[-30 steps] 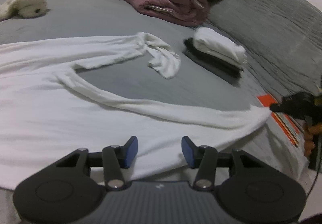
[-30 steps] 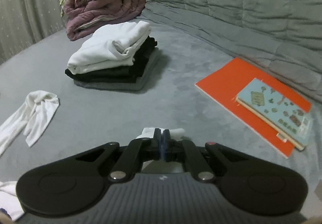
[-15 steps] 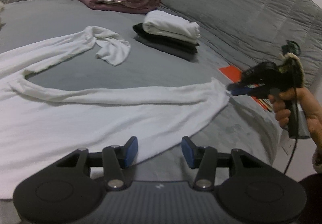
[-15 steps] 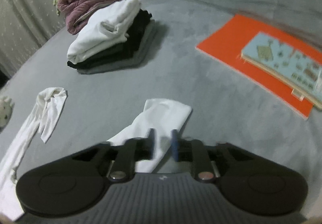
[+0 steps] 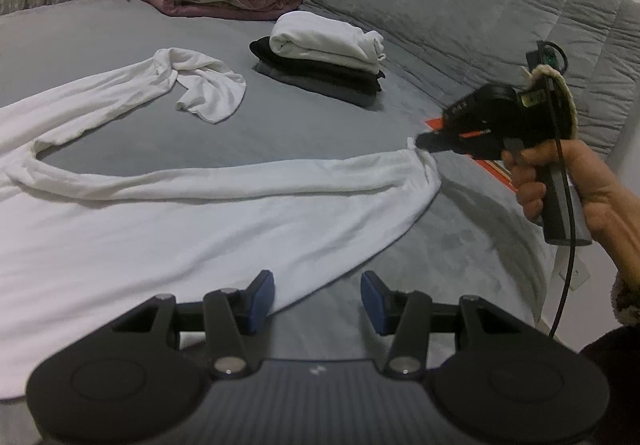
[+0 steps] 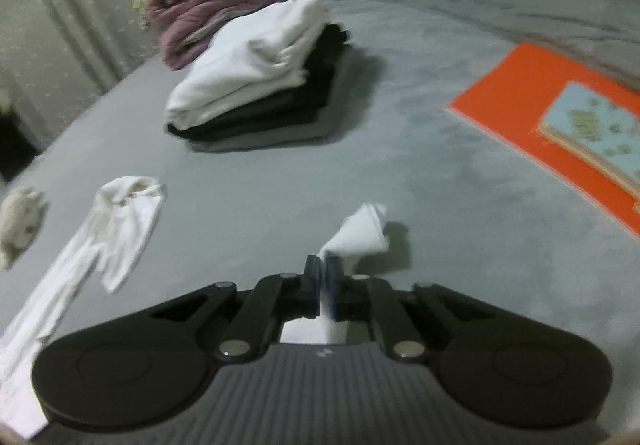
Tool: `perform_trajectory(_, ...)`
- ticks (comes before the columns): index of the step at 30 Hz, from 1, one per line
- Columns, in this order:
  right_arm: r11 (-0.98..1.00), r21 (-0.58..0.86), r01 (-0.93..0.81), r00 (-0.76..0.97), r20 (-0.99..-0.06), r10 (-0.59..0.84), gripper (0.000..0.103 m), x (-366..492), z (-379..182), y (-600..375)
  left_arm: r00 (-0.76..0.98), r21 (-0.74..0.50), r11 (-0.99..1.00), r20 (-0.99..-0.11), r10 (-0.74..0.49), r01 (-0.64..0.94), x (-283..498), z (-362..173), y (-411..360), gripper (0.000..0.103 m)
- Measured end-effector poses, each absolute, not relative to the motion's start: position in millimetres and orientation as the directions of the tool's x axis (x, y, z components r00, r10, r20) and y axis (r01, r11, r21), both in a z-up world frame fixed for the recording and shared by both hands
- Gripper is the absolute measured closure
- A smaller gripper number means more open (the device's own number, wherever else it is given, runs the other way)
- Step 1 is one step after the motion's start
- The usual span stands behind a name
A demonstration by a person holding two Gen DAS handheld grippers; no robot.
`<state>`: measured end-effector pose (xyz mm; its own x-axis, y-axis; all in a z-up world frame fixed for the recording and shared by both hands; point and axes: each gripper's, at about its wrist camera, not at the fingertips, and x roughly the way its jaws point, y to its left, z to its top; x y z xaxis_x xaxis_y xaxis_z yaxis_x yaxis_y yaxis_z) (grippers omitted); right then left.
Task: Fold clothes
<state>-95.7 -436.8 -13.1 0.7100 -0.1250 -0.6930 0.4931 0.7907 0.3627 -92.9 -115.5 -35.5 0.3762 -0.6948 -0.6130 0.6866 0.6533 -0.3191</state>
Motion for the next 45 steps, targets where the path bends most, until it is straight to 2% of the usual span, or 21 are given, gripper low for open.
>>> perform_trajectory(4,0.765,0.424,0.485,0.739,-0.666,-0.1,0.087,-99,-9,-441,0.377,-0.322,0.656,-0.614,-0.693,0.682,-92,-36,-116,0.054)
perform_trajectory(8,0.737,0.443,0.51,0.751,-0.647,-0.131,0.073,-107,-3,-448,0.377,-0.329,0.66,-0.614,-0.693,0.676,-90,-37,-115,0.054)
perform_trajectory(9,0.726,0.447,0.522,0.749,-0.648,-0.139,0.072,-110,-3,-452,0.378,-0.328,0.66,-0.615,-0.692,0.676,-90,-37,-115,0.054)
perform_trajectory(15,0.646,0.466,0.604,0.72,-0.667,-0.192,0.072,-122,-10,-470,0.383,-0.322,0.664,-0.617,-0.688,0.675,-91,-37,-116,0.054)
perform_trajectory(28,0.657,0.482,0.58,0.739,-0.651,-0.173,0.072,-109,-20,-468,0.382,-0.325,0.665,-0.616,-0.689,0.673,-90,-38,-116,0.054)
perform_trajectory(29,0.66,0.477,0.58,0.735,-0.656,-0.172,0.073,-107,-22,-467,0.382,-0.326,0.664,-0.616,-0.689,0.673,-90,-38,-116,0.054)
perform_trajectory(32,0.683,0.446,0.578,0.727,-0.661,-0.185,0.094,-102,-24,-462,0.377,-0.328,0.659,-0.615,-0.693,0.677,-89,-37,-116,0.055)
perform_trajectory(33,0.69,0.434,0.579,0.727,-0.658,-0.197,0.097,-103,-23,-460,0.374,-0.327,0.655,-0.614,-0.695,0.681,-89,-37,-116,0.055)
perform_trajectory(41,0.714,0.345,0.61,0.712,-0.634,-0.302,0.1,-120,-4,-458,0.333,-0.304,0.593,-0.602,-0.726,0.746,-98,-34,-122,0.054)
perform_trajectory(45,0.712,0.28,0.644,0.671,-0.654,-0.349,0.1,-132,-1,-461,0.329,-0.263,0.578,-0.612,-0.719,0.773,-103,-35,-126,0.054)
